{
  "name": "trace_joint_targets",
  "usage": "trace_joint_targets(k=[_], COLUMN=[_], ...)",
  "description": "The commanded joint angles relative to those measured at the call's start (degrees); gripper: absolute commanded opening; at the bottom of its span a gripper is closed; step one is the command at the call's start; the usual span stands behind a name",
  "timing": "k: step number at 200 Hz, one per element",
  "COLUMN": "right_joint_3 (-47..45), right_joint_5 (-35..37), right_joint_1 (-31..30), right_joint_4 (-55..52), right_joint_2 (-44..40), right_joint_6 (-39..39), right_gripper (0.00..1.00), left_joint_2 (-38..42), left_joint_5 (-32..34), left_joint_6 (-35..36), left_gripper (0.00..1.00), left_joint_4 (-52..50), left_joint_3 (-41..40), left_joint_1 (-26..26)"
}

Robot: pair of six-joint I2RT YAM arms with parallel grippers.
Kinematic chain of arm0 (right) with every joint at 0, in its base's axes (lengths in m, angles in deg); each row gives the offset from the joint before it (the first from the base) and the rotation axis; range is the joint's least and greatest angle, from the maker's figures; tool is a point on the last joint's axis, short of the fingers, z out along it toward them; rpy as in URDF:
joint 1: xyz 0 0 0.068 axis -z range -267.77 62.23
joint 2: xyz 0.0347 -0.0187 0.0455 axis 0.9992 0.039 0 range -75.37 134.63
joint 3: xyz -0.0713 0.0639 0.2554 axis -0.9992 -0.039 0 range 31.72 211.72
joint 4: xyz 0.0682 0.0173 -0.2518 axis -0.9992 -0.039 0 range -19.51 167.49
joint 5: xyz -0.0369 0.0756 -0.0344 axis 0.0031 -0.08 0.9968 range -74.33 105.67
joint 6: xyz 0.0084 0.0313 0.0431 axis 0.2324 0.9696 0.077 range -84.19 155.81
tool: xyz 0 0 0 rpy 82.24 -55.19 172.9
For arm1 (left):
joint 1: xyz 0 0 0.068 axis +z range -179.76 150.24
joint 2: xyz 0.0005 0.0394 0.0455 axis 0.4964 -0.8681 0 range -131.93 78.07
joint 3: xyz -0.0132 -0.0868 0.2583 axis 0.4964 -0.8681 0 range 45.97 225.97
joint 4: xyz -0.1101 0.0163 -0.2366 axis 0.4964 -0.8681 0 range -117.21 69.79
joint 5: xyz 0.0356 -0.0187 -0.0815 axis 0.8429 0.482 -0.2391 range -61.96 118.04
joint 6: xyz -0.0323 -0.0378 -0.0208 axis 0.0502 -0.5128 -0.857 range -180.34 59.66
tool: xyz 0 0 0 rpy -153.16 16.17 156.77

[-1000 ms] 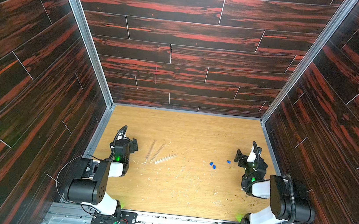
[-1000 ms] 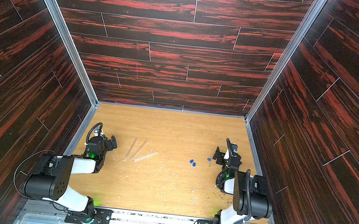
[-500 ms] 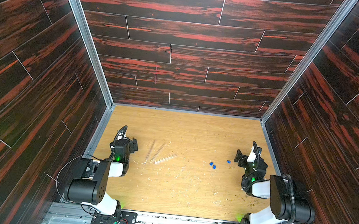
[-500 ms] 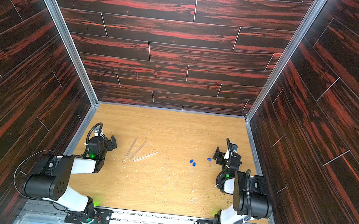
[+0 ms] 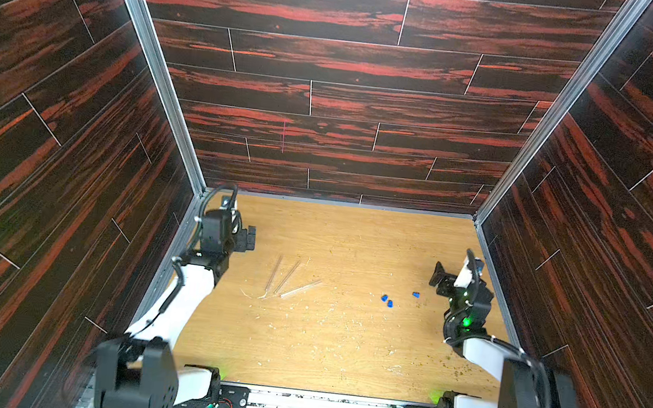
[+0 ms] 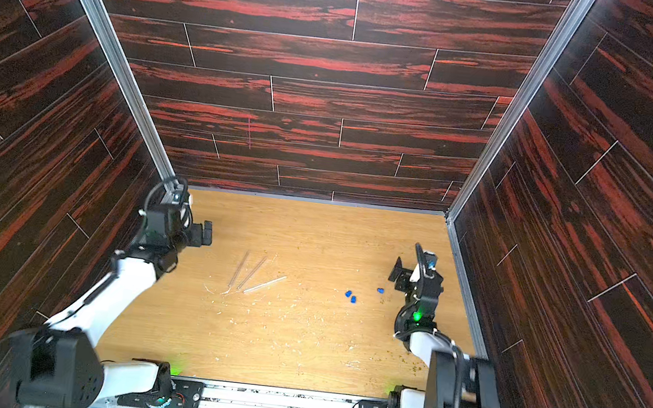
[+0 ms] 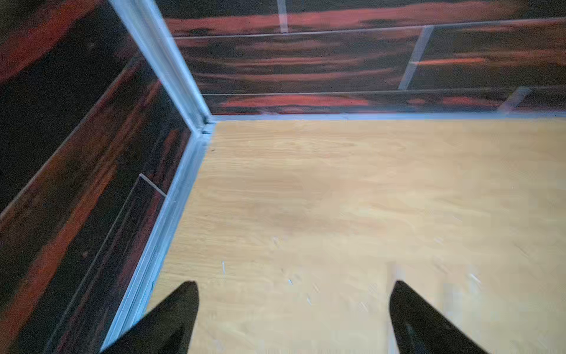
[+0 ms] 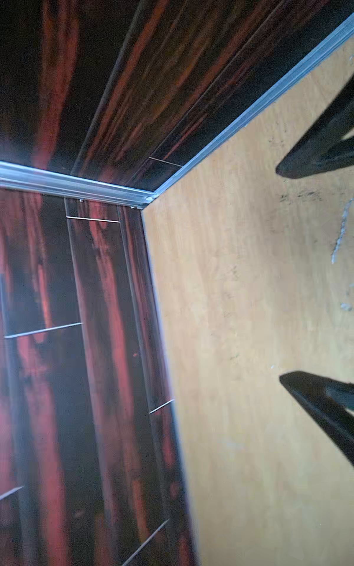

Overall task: Insert stoppers into test tubes
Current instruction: Pick up the test tube at the center of the board.

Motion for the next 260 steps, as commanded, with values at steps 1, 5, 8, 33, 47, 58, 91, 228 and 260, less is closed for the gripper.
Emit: trace_joint_targets(k=[1, 5, 8, 33, 47, 58, 91, 228, 260], right_joint_3=[7.93, 10.28, 12.18, 28.45, 36.61, 39.61, 37.42, 19.28, 7.56], right_joint_5=[0.48, 0.43, 0.17, -0.55, 1.85, 1.47, -2.0, 5.5, 5.89], right_joint_1=[-0.12, -0.1, -0.08, -0.14, -0.16, -0.16, -0.16, -4.43, -7.38], right_joint_4=[-22.87, -27.38, -31.3, -57.47, -69.14, -73.26, -72.31, -66.23, -59.83], right_joint_2=[-3.89, -3.74, -3.5, 2.5, 6.01, 6.57, -3.45, -36.95, -48.14], right_joint_6=[10.88, 12.56, 13.33, 15.29, 16.7, 15.59, 13.06, 1.41, -3.08], right_gripper=[0.99, 0.99, 0.99, 0.99, 0.99, 0.99, 0.99, 0.99, 0.99], left_joint_2=[1.75, 1.99, 2.24, 1.92, 0.35, -0.36, -5.0, -21.73, -26.06], left_joint_5=[-5.95, -6.75, -7.36, -7.31, -7.08, -7.3, -6.62, -0.52, 1.58], left_joint_6=[3.23, 3.37, 3.7, 4.49, 4.04, 3.76, -0.31, -7.0, -9.36], left_gripper=[1.0, 1.0, 1.0, 1.0, 1.0, 1.0, 1.0, 0.8, 0.72], left_joint_4=[-23.96, -25.11, -25.74, -28.62, -30.92, -29.97, -25.51, -22.12, -25.15], left_joint_3=[4.97, 5.32, 5.37, 5.58, 6.32, 5.52, 3.99, 7.59, 11.49], left_joint_1=[-1.23, -1.3, -1.26, -2.66, -4.31, -5.4, -6.39, -12.71, -12.82])
